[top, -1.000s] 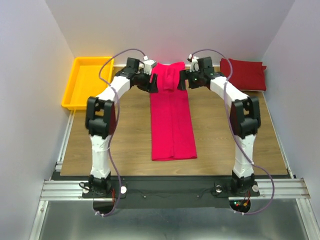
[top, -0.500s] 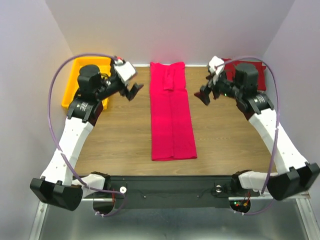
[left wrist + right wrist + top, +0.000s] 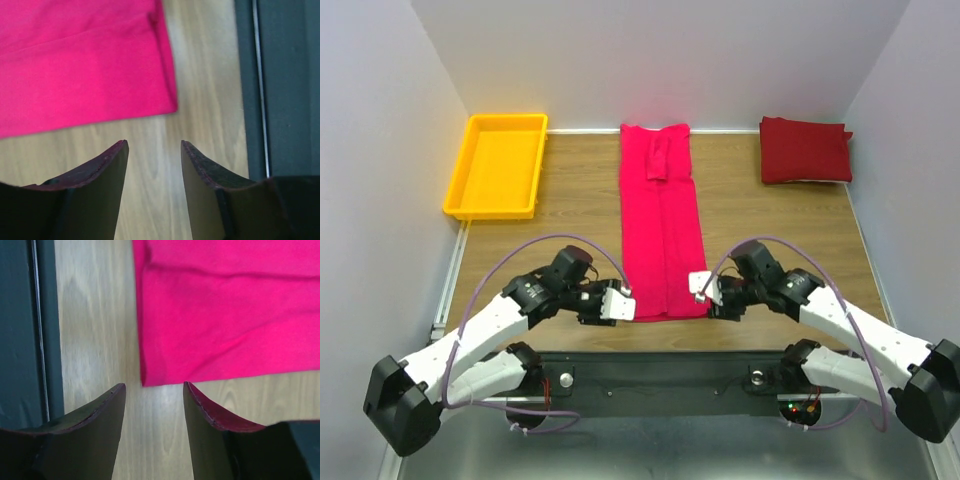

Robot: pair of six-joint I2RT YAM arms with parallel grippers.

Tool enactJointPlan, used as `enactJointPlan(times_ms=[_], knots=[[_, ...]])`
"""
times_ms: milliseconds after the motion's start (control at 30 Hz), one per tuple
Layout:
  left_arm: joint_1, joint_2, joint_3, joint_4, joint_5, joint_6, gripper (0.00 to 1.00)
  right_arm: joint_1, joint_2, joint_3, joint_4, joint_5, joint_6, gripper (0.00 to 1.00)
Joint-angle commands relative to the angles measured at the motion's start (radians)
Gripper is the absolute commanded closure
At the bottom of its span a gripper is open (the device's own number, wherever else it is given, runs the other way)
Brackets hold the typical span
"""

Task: Fold and stack the t-shirts
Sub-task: Fold the tshirt

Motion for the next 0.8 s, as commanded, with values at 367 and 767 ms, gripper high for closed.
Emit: enactJointPlan(times_ms=[367, 767], knots=[[-0.173, 0.218, -0.059, 0.262, -0.088, -0.084, 0.5, 0.033, 0.03, -0.246, 0.308, 0.047, -0.238, 0.5], [-0.221, 0.339, -0.063, 0.3, -0.086, -0.093, 0.5, 0.043, 0.074, -0.294, 0.361, 0.053, -0.27, 0.55]])
